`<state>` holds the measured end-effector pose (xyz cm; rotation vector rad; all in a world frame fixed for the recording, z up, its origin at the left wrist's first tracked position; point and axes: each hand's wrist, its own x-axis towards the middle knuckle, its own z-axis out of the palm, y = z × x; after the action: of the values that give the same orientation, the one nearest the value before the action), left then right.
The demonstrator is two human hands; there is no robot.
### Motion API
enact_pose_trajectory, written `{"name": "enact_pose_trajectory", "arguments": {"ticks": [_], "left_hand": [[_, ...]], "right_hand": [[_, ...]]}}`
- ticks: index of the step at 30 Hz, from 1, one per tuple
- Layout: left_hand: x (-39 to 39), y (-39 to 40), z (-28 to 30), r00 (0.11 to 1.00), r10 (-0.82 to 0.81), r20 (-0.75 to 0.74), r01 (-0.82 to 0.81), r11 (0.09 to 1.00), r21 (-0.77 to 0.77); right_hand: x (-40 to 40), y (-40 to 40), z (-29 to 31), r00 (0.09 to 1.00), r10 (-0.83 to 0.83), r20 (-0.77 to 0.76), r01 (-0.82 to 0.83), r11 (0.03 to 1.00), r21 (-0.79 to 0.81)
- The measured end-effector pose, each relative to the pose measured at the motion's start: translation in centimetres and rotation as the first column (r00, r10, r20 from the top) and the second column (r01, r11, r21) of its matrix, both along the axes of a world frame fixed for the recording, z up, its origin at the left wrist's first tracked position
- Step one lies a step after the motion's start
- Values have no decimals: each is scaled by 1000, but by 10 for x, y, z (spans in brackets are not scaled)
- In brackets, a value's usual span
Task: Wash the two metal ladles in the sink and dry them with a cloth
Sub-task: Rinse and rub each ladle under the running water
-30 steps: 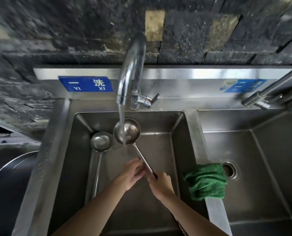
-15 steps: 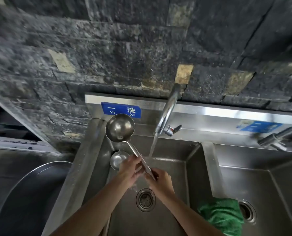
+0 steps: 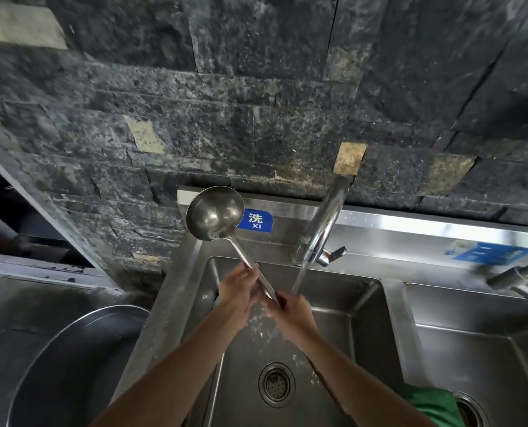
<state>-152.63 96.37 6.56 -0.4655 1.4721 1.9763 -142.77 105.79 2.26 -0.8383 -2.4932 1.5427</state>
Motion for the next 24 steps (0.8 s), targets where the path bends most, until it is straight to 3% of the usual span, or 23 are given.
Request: {"name": "enact_pose_trajectory", "arguments": {"ticks": [8, 13, 18, 24], "left_hand": [[-5, 0, 0, 1000, -16, 2, 16, 1000, 4], [-10, -5, -5, 991, -129, -48, 128, 992, -7], [2, 0, -33, 970, -200, 137, 195, 980, 51], [37, 4, -64, 927, -312, 207, 303, 950, 75]], "right_hand": [[-3, 4, 5, 999, -8, 49, 9, 1000, -22], [2, -4, 15, 999, -14, 29, 14, 1000, -18], [26, -7, 0, 992, -62, 114, 38, 979, 201], [68, -14, -14, 960, -126, 252, 72, 974, 213]]}}
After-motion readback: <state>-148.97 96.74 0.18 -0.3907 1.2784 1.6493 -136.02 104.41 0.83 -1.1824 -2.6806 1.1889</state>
